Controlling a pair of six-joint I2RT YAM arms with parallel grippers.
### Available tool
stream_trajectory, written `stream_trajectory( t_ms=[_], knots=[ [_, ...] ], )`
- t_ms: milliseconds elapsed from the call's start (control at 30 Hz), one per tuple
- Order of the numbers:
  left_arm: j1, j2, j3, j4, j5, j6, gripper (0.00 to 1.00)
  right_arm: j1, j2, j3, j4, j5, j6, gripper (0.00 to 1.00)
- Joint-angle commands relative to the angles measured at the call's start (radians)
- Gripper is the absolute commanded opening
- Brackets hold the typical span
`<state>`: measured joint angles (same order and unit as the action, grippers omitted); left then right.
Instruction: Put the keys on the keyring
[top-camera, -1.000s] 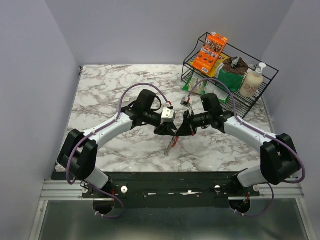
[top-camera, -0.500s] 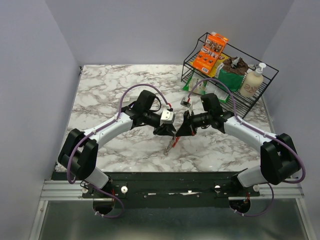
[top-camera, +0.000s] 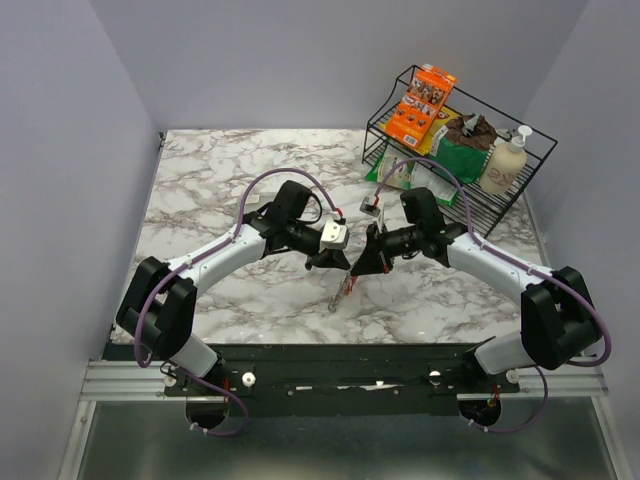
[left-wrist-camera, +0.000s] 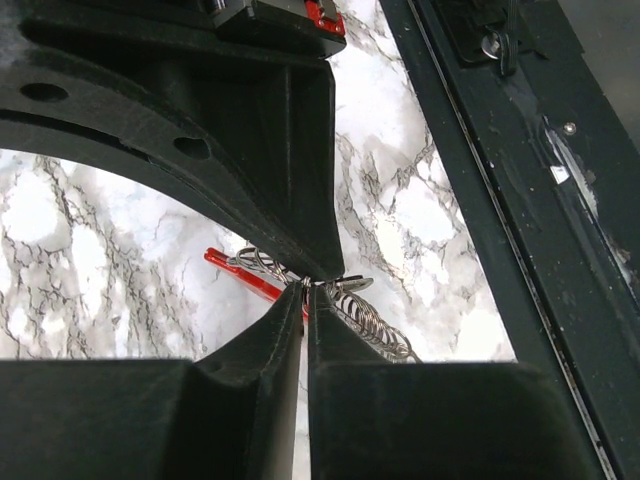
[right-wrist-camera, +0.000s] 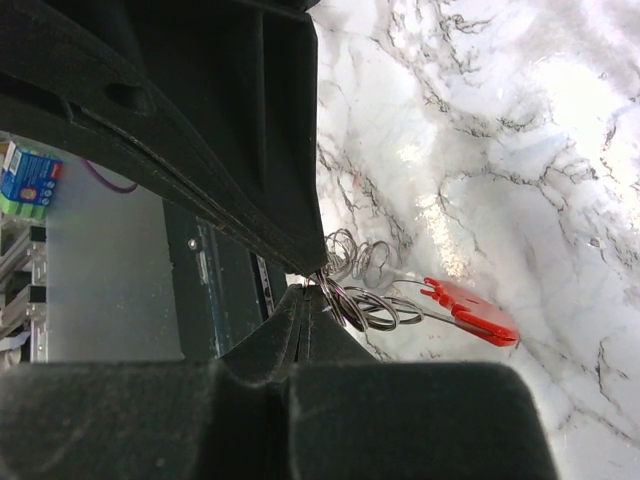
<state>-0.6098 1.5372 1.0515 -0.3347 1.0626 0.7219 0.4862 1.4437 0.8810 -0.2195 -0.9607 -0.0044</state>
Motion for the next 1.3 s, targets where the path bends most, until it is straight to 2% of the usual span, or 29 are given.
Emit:
stream_trajectory(
  t_ms=[0,67,533,733,767,833,867,933,967,1067,1133,1167,1267],
  knots=[
    [-0.004,0.029,0.016,-0.075,0.028,0.025,0.04,0.009,0.006,0.021,-0.015,0.025,-0.008,0.02],
    [-0.004,0.034,0.021,-0.081,0.03,0.027,0.0,0.008,0.003,0.022,-0.014,0.023,-0.006,0.02],
    [-0.004,0.031,0.024,-0.087,0.037,0.027,0.0,0.009,0.0,0.021,-0.003,0.031,0.001,0.05],
    [-0.004,0.02,0.012,-0.057,0.001,-0.004,0.0,0.009,0.003,0.016,0.0,0.083,0.001,0.1],
    [-0.004,0.017,0.01,-0.044,-0.007,-0.015,0.03,0.009,0.003,0.018,0.0,0.085,0.001,0.1],
    [-0.004,0.005,-0.001,-0.009,-0.027,-0.05,0.2,0.011,0.001,0.019,0.003,0.096,0.027,0.1],
    [-0.004,-0.003,-0.008,0.012,-0.03,-0.065,0.32,0.009,0.003,0.018,0.003,0.094,0.03,0.09],
    [-0.004,-0.032,-0.045,0.104,-0.067,-0.107,0.47,0.009,0.003,0.018,0.008,0.093,0.03,0.08],
    [-0.004,-0.044,-0.06,0.141,-0.088,-0.157,0.59,0.009,0.004,0.019,0.011,0.093,0.032,0.08],
    [-0.004,-0.094,-0.117,0.264,-0.145,-0.223,0.75,0.009,0.007,0.021,0.012,0.096,0.034,0.08],
    [-0.001,-0.121,-0.143,0.319,-0.164,-0.248,0.79,0.009,0.011,0.019,0.014,0.094,0.035,0.07],
    [0.001,-0.129,-0.151,0.33,-0.186,-0.265,0.87,0.009,0.011,0.021,0.014,0.094,0.037,0.07],
    [0.007,-0.16,-0.177,0.396,-0.205,-0.318,0.99,0.009,0.012,0.018,0.014,0.097,0.037,0.07]
  ],
)
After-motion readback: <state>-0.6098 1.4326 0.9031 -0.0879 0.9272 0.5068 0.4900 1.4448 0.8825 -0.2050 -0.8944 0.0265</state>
